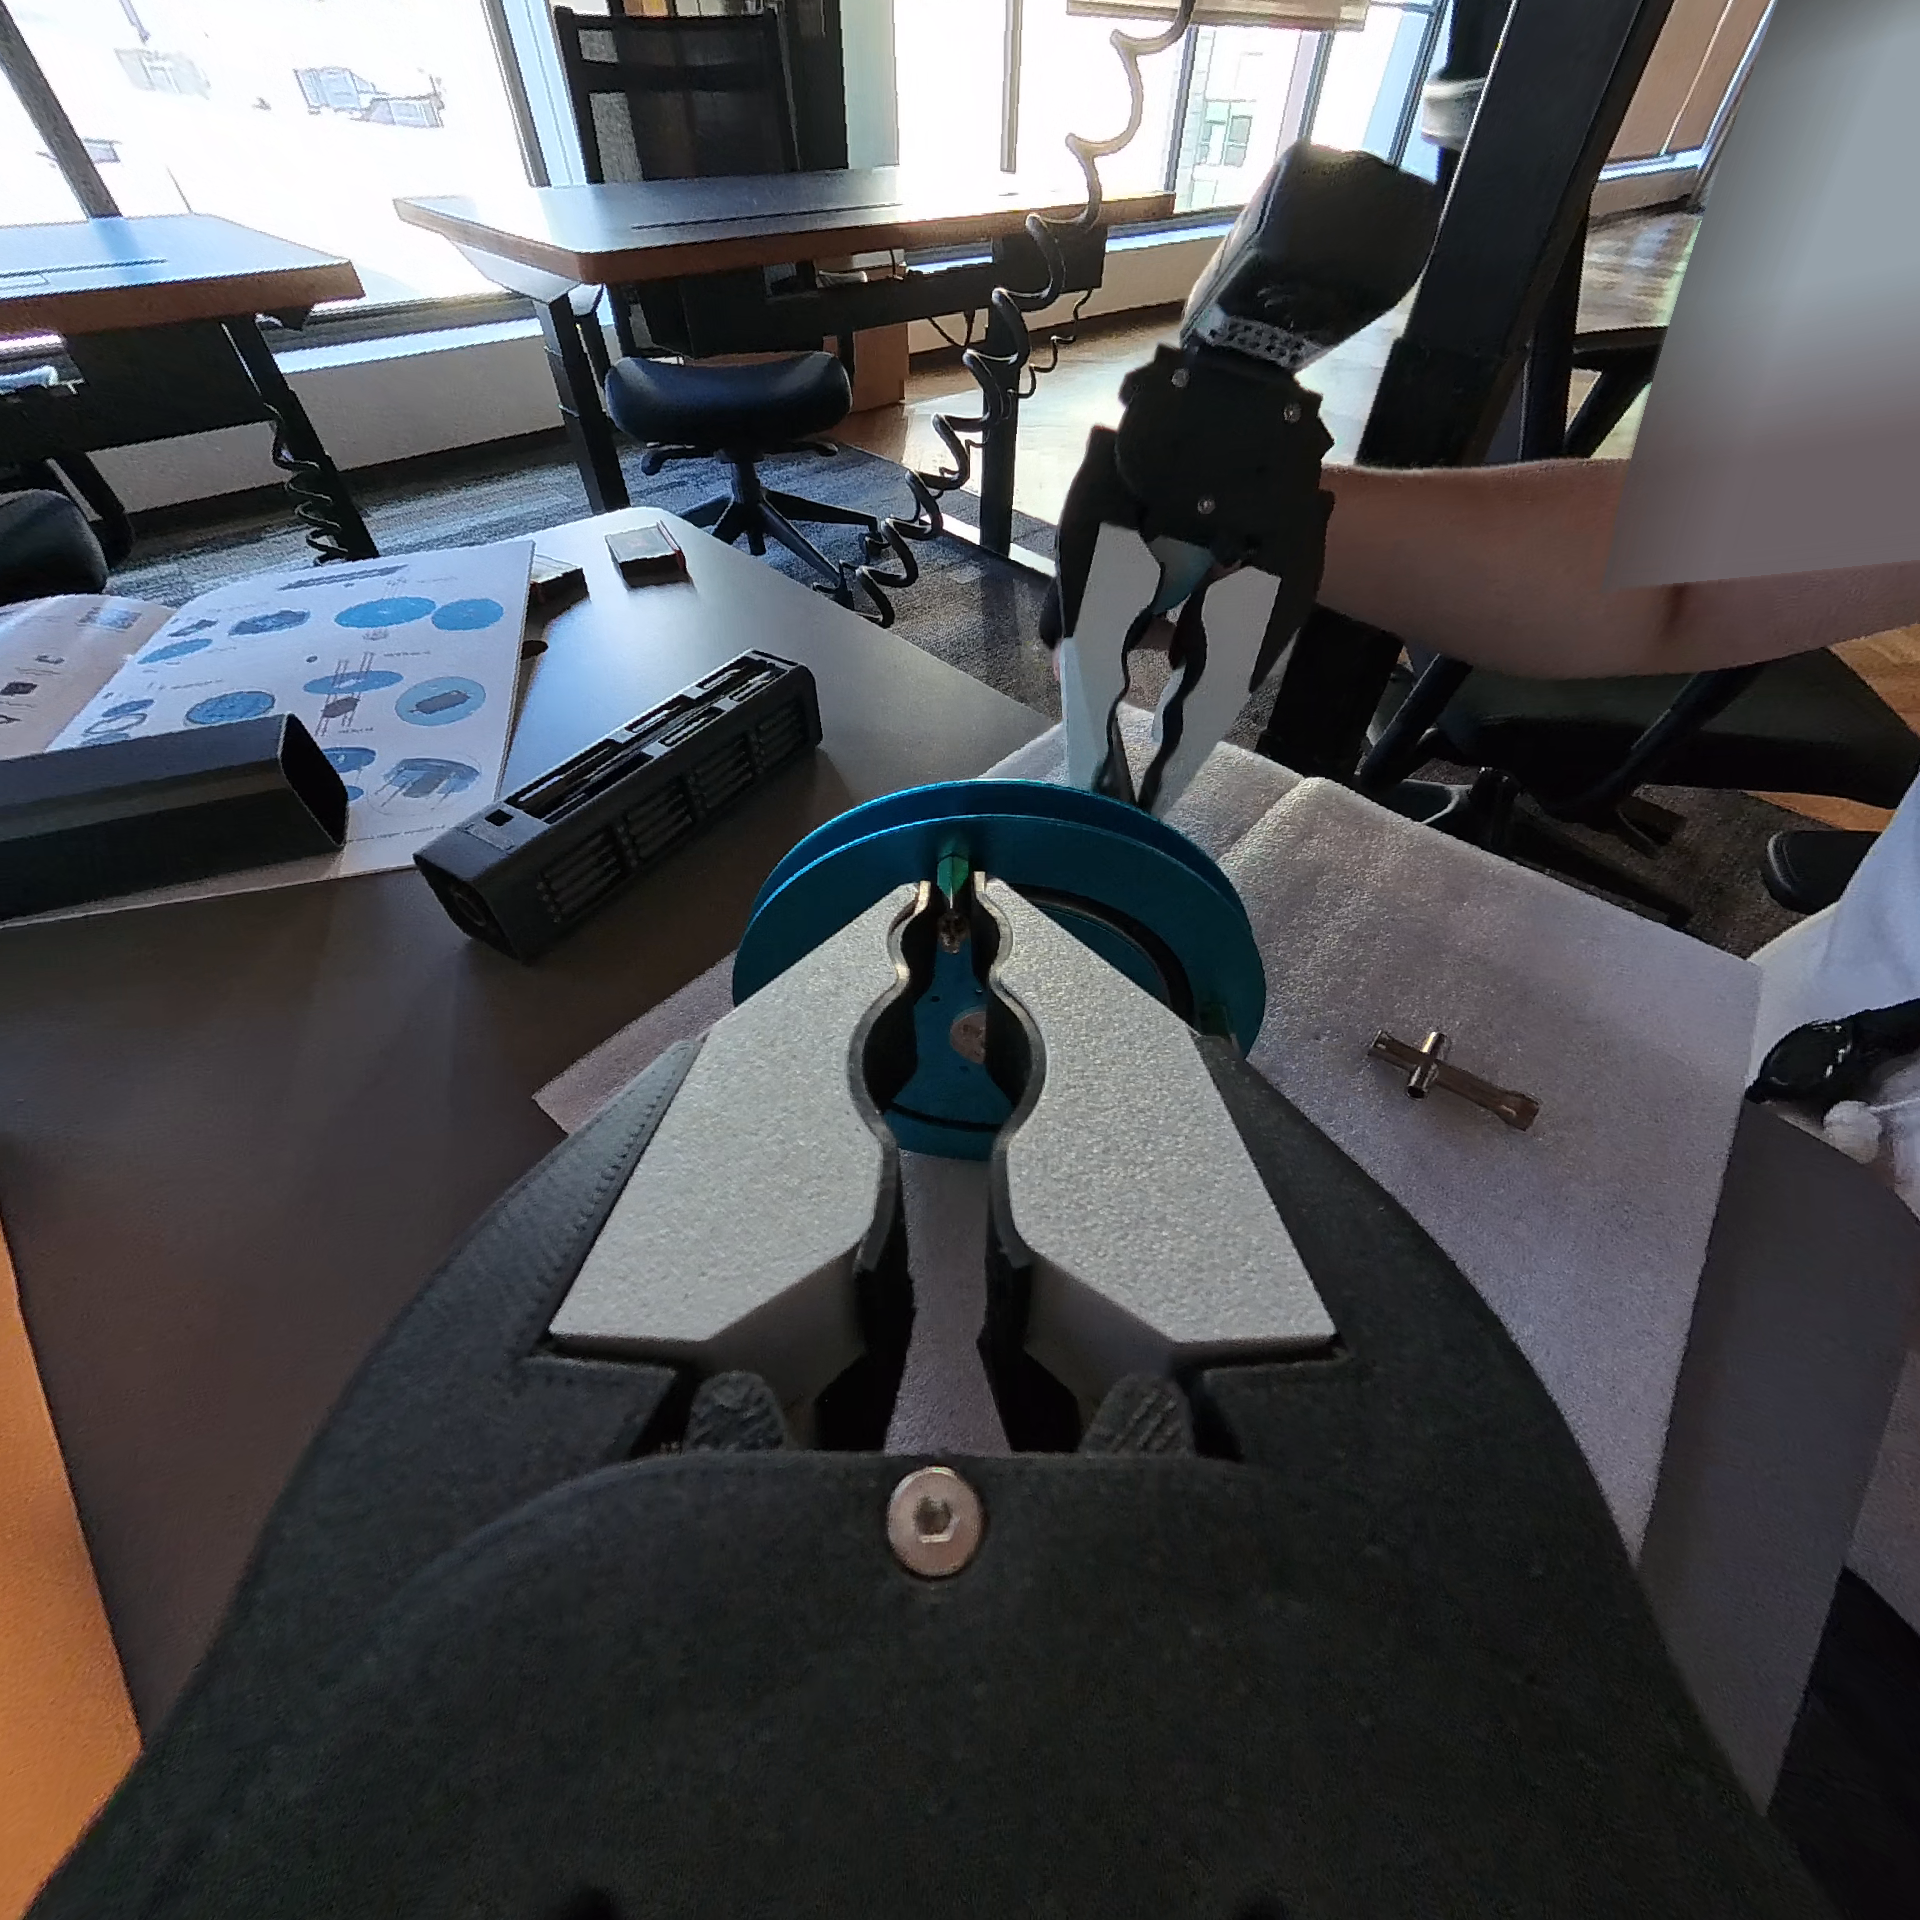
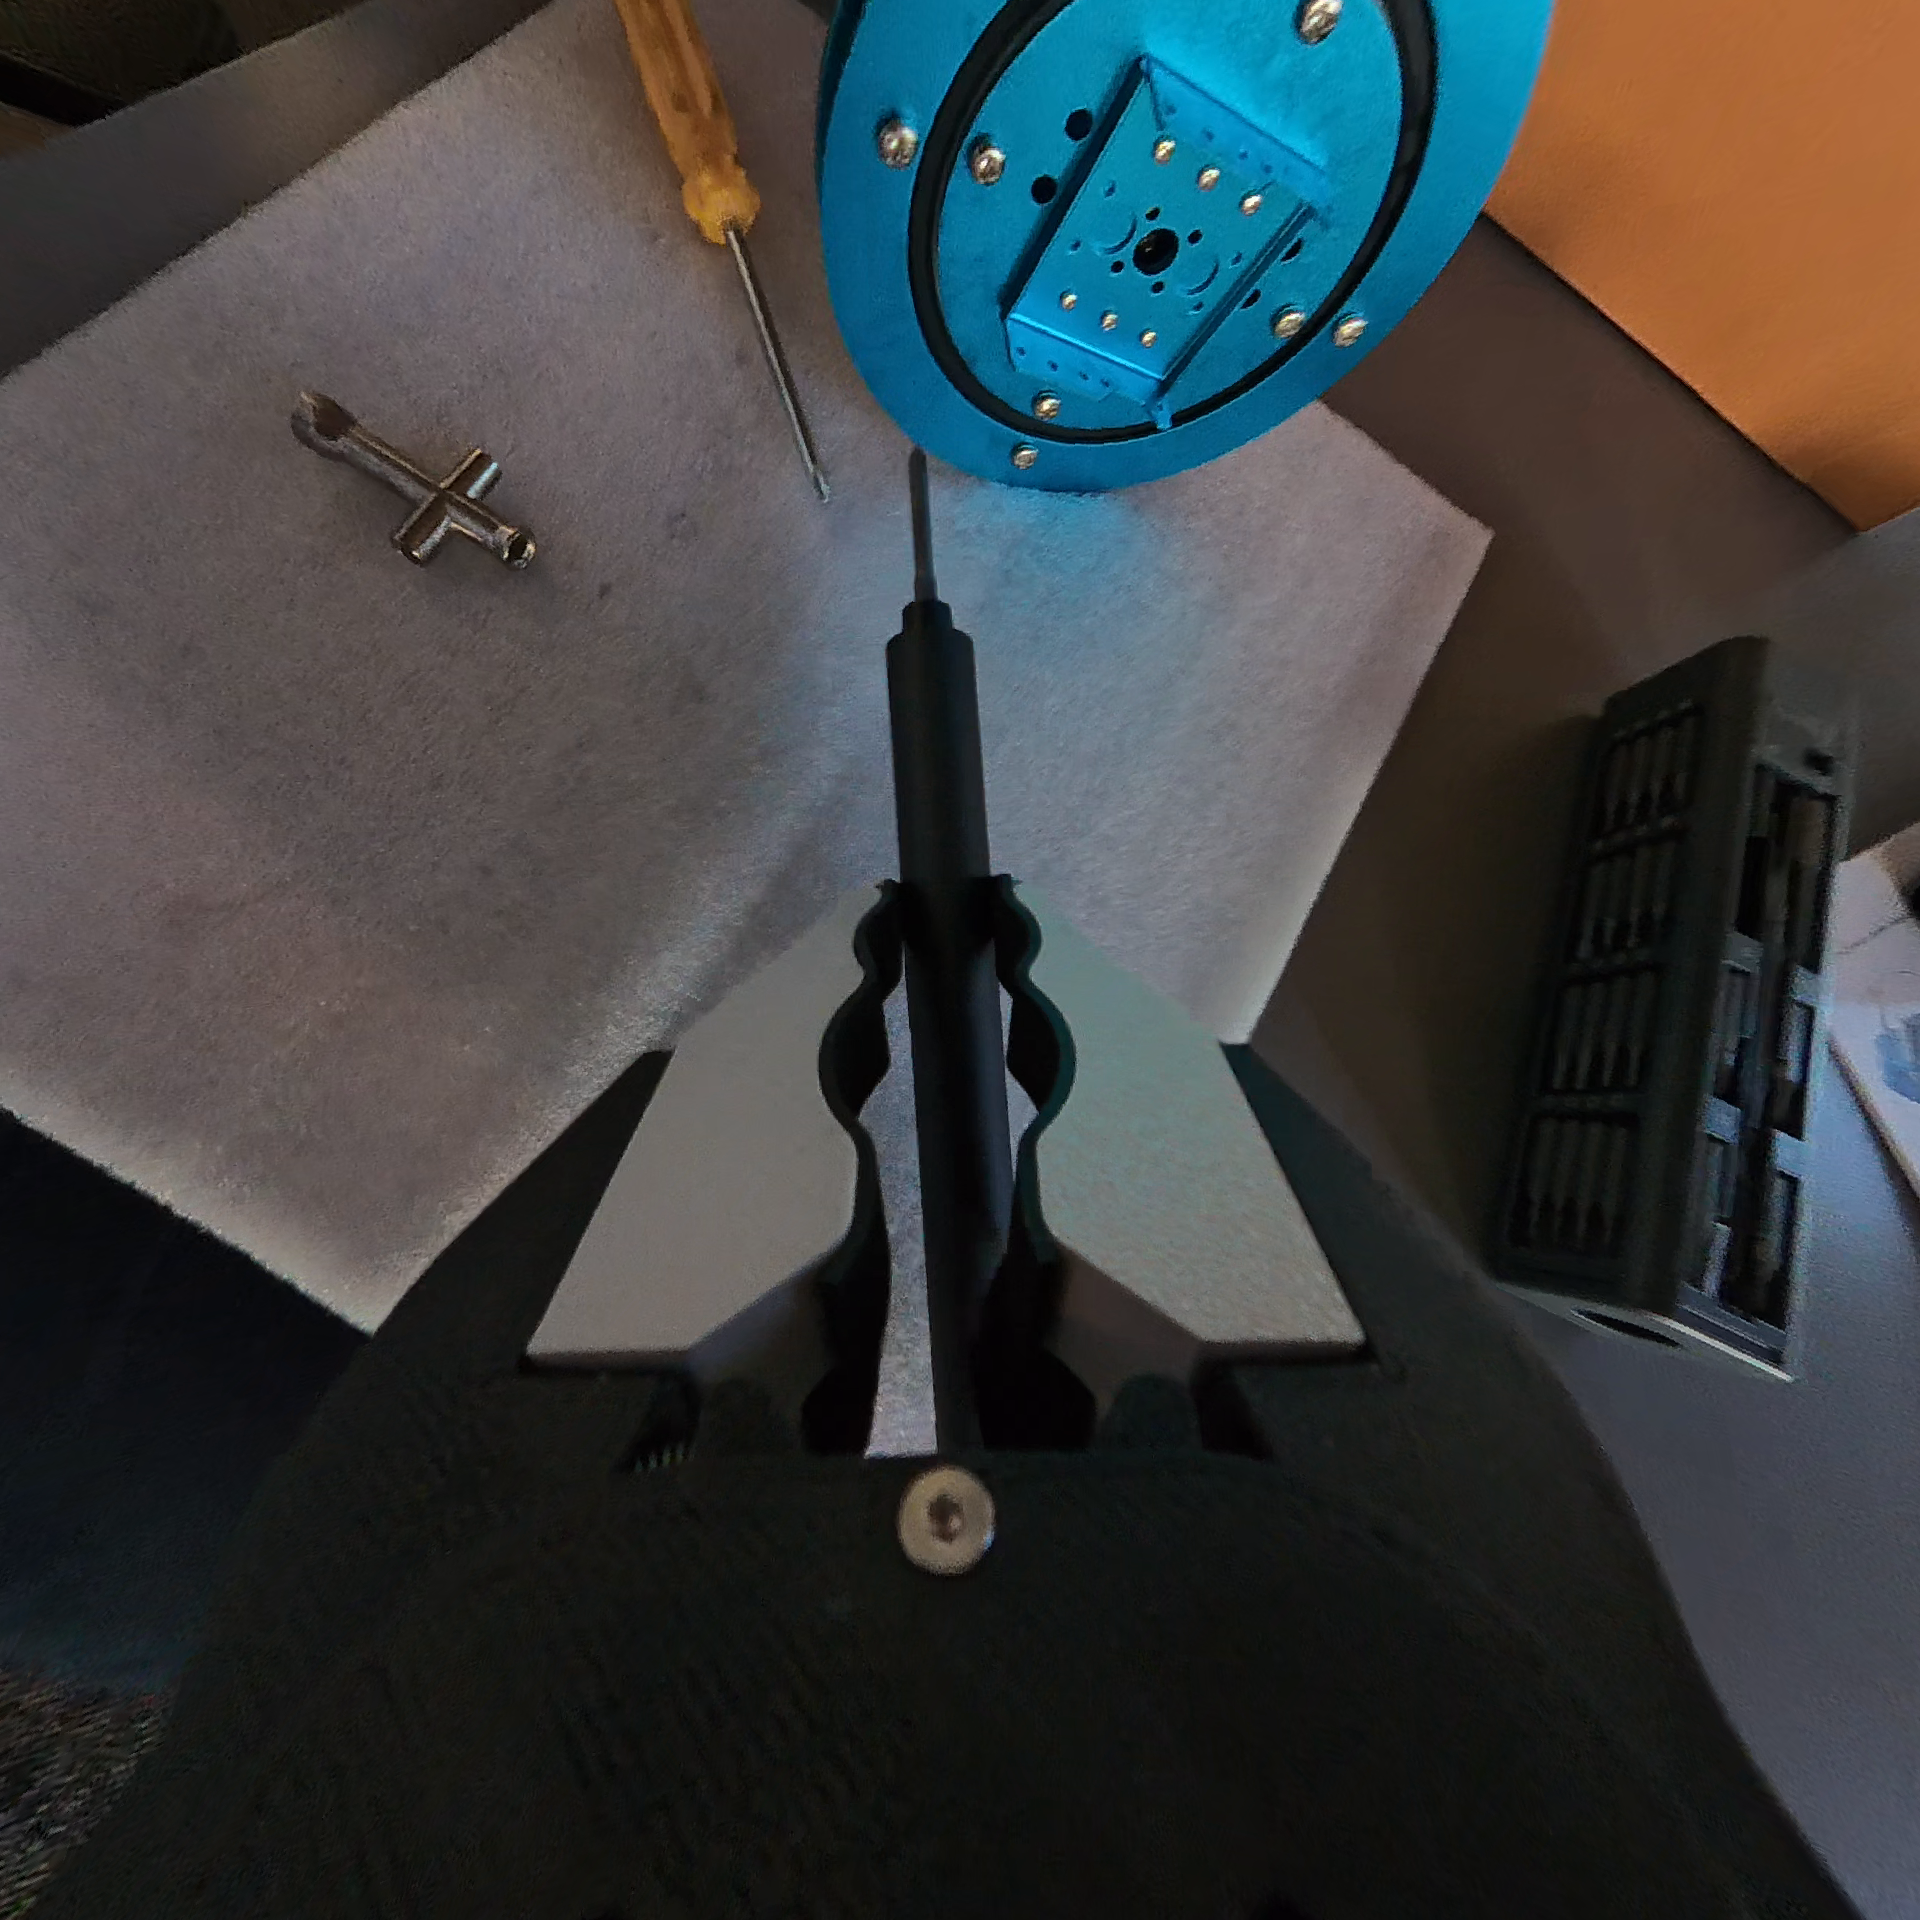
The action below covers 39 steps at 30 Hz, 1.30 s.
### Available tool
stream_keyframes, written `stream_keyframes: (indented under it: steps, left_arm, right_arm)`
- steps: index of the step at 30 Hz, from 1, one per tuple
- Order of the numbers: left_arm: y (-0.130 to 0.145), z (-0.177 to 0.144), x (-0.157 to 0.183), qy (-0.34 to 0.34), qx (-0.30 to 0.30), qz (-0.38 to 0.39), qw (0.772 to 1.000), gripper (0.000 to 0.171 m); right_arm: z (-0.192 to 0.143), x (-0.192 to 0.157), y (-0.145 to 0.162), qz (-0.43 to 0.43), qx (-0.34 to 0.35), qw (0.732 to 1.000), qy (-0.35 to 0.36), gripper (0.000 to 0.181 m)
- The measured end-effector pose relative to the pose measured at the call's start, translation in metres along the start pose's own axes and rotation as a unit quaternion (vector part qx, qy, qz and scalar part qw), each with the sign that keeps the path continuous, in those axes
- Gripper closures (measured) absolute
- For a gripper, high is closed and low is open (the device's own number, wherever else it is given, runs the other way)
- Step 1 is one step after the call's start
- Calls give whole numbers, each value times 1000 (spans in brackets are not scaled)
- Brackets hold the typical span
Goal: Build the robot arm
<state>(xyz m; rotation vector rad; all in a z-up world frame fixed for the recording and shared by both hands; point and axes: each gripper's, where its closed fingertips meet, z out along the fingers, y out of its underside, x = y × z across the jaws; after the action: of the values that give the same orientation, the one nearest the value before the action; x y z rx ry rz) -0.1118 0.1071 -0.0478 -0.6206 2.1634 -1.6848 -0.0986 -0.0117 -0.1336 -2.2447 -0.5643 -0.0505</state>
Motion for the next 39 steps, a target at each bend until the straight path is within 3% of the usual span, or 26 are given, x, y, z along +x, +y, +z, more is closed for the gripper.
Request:
stream_keyframes:
  steps: [9, 15, 18, 28, 33, 39]
  left_arm:
    - [0, 0, 1, 0, 3, 1, 1000, 168]
    - [0, 0, 1, 3, 4, 0, 1000, 168]
    - [0, 0, 1, 4, 3, 2, 1000, 168]
    - [1, -1, 1, 6, 3, 0, 1000, 168]
    - [0, 2, 1, 8, 2, 2, 1000, 168]
    - [-1, 3, 1, 8, 0, 4, 1000, 168]
  right_arm:
    - [-19, 20, -17, -18, -6, 1000, 17, 166]
    - [-5, -1, 13, 143, -46, 977, -149, 166]
    - [4, -2, 25, 142, -66, 974, -162, 166]
    - [-4, 10, 9, 66, 31, 996, -60, 158]
    - [2, 7, 20, 87, 14, 993, -85, 155]
    - [5, 11, 21, 123, 26, 984, -125, 166]
